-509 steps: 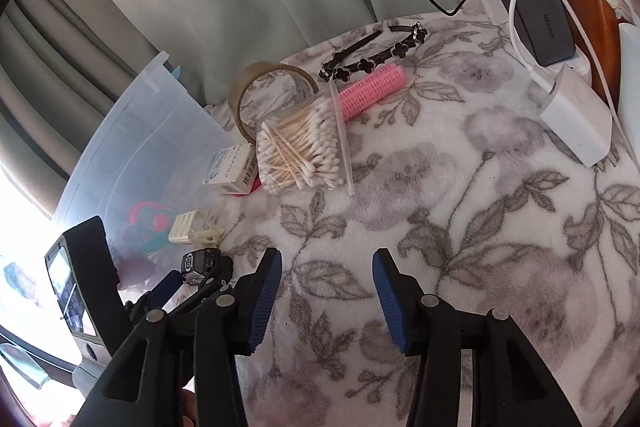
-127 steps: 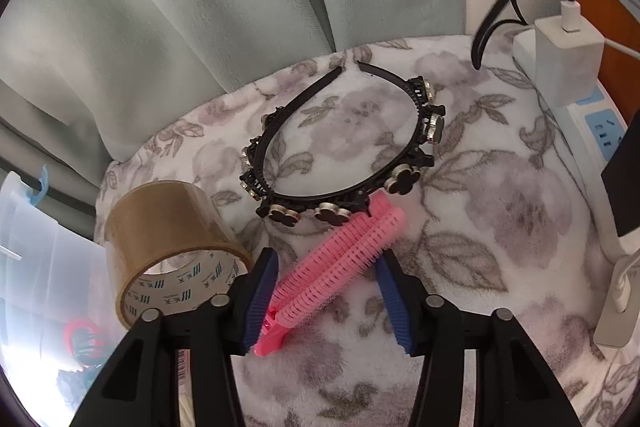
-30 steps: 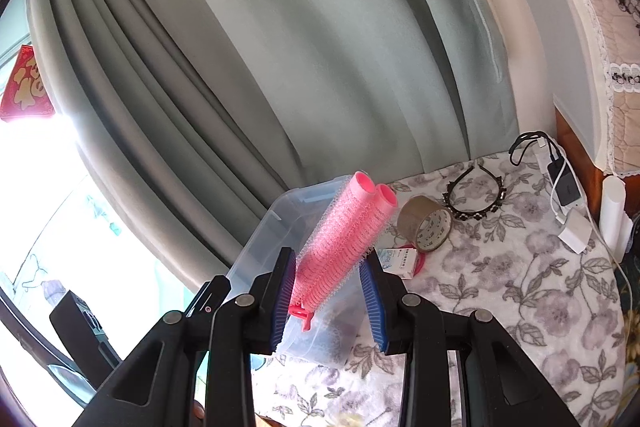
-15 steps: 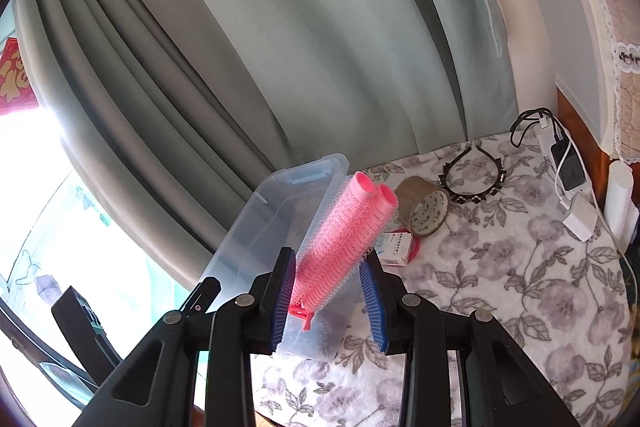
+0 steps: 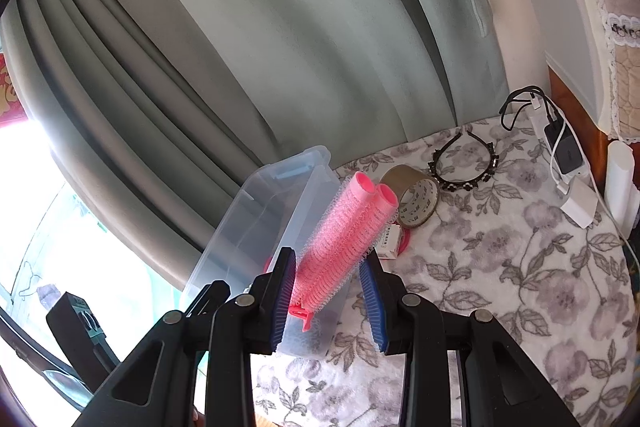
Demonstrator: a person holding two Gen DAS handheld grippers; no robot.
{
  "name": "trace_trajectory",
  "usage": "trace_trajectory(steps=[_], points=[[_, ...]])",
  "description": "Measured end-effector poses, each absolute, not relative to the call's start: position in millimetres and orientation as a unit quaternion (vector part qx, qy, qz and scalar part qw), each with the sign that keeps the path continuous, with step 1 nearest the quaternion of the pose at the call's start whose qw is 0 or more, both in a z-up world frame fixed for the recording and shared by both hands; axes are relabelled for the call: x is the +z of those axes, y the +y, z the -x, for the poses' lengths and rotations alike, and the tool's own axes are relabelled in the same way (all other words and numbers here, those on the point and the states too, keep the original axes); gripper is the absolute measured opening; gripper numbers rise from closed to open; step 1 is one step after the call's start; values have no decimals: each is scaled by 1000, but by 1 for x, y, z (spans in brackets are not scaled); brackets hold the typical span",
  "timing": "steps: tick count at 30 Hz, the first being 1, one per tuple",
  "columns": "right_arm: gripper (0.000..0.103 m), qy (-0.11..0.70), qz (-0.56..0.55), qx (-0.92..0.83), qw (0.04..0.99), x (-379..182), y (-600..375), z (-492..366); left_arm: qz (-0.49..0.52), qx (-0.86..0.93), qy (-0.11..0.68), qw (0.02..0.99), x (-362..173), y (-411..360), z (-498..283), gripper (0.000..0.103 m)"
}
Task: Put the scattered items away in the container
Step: 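Open the left tool to drop the white clip into the clear box, then grasp the brown packing tape roll with the left tool while the right tool regrips the roller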
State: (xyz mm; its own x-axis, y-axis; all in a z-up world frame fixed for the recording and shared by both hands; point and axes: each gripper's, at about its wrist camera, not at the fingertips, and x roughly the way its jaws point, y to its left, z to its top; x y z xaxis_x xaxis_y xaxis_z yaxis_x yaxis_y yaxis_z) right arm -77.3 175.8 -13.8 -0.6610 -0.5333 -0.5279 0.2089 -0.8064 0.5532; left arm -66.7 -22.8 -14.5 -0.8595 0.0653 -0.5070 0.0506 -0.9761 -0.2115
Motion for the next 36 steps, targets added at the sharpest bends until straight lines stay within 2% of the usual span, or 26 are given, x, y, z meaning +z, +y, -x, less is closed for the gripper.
trace_trajectory(steps=[12,18,22,26,28,33,36], points=[[36,-248,-352,-880,200,-20,196,82,289,953,-81,30,-22,1,75,20],[36,-257,-351,-878,198,-23,205,84,297,952,-66,38,-25,13,80,27],[36,-262,-349,-878,197,-23,211,83,305,950,-61,38,-28,18,83,37],[36,-267,-346,-878,197,-22,216,81,310,949,-54,39,-30,22,83,40],[36,-269,-345,-878,196,-22,219,81,311,948,-50,40,-31,25,83,46],[36,-275,-341,-877,196,-22,225,79,316,947,-37,45,-33,33,84,48],[36,-278,-340,-877,196,-24,228,80,320,946,-31,46,-35,38,89,55]])
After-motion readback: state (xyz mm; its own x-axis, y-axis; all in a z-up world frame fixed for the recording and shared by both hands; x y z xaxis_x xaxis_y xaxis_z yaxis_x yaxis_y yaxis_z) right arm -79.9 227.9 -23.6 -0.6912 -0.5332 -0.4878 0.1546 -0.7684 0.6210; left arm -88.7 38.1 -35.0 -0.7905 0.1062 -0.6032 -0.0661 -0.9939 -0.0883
